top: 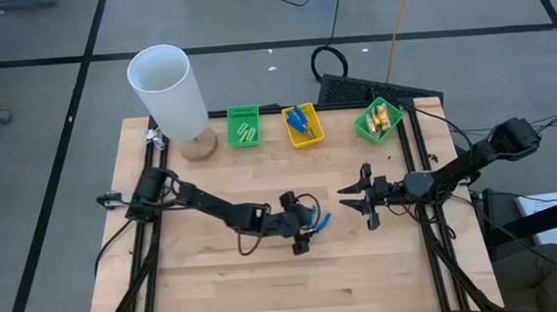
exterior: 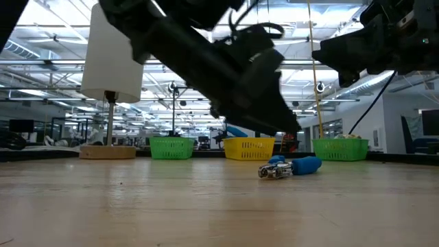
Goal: Pick & Place School Supplies
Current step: Put the blue puncher into the yellow bin
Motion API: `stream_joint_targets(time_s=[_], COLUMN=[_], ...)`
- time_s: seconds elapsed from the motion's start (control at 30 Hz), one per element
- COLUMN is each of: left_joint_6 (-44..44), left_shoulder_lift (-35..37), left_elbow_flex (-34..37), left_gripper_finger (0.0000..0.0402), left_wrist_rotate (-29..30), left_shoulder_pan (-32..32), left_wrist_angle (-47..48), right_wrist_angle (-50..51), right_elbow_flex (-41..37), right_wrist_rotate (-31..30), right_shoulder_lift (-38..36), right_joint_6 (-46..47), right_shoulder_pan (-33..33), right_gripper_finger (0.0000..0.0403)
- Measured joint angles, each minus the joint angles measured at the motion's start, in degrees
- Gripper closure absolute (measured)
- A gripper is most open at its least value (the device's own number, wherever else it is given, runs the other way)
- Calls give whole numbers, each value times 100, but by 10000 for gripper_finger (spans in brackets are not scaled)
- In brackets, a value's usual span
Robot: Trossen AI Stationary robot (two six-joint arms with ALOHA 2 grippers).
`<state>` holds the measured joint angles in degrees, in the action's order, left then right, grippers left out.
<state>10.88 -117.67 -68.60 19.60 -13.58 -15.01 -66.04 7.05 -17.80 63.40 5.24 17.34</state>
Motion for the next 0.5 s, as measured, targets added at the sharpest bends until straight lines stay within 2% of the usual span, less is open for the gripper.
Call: stream_joint_targets(time_s=[0.13, 0.3, 0.5], left_joint_6=[-49, -219, -183], left_shoulder_lift=[-238, -312, -312], left_elbow_flex=[-266, -378, -372], left_gripper_finger=[92, 92, 92], left_wrist_rotate=[22, 569, 557], left_shoulder_pan=[122, 316, 580], left_wrist_angle=[4, 5, 310], right_wrist_angle=[49, 123, 120], right_elbow_flex=[0, 0, 0], right_wrist_rotate=[-3, -3, -5], right_shoulder_lift=[2, 0, 2], right_joint_6=[8, 8, 9], right_shoulder_pan=[1, 2, 0], right_gripper_finger=[289, 289, 289])
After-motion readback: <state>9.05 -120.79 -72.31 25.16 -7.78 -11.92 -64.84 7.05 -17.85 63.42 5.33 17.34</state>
